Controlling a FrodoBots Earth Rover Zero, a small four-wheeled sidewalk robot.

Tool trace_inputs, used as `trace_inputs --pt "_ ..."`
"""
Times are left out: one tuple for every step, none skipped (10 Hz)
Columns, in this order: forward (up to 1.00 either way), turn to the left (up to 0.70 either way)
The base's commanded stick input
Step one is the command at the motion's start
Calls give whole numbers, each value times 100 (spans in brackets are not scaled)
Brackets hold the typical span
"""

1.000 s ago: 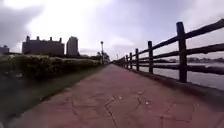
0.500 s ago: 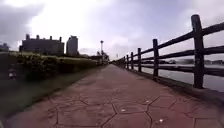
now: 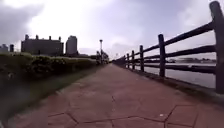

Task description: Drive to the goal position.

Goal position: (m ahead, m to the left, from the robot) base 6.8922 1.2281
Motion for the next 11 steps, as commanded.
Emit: trace_inputs --pt "100 0" --pt "100 0" --pt "100 0" --pt "100 0" --pt "100 0" --pt "100 0" --pt "100 0" --pt "100 0" --pt "100 0" --pt "100 0" --pt "100 0"
